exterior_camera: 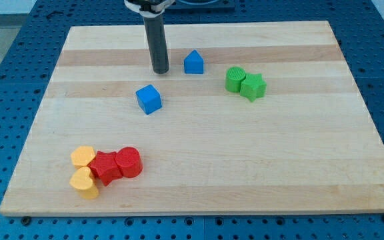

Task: Move blue triangle towards green circle

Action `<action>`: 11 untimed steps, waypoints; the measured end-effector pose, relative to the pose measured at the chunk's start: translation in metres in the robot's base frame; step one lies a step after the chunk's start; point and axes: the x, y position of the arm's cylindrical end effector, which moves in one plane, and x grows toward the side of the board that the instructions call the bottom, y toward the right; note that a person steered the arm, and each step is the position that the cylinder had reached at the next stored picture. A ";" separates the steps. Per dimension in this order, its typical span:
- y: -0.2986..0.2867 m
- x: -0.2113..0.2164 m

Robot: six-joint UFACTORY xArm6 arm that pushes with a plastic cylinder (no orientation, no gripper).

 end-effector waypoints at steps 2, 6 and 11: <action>0.055 -0.004; 0.083 -0.008; 0.098 0.026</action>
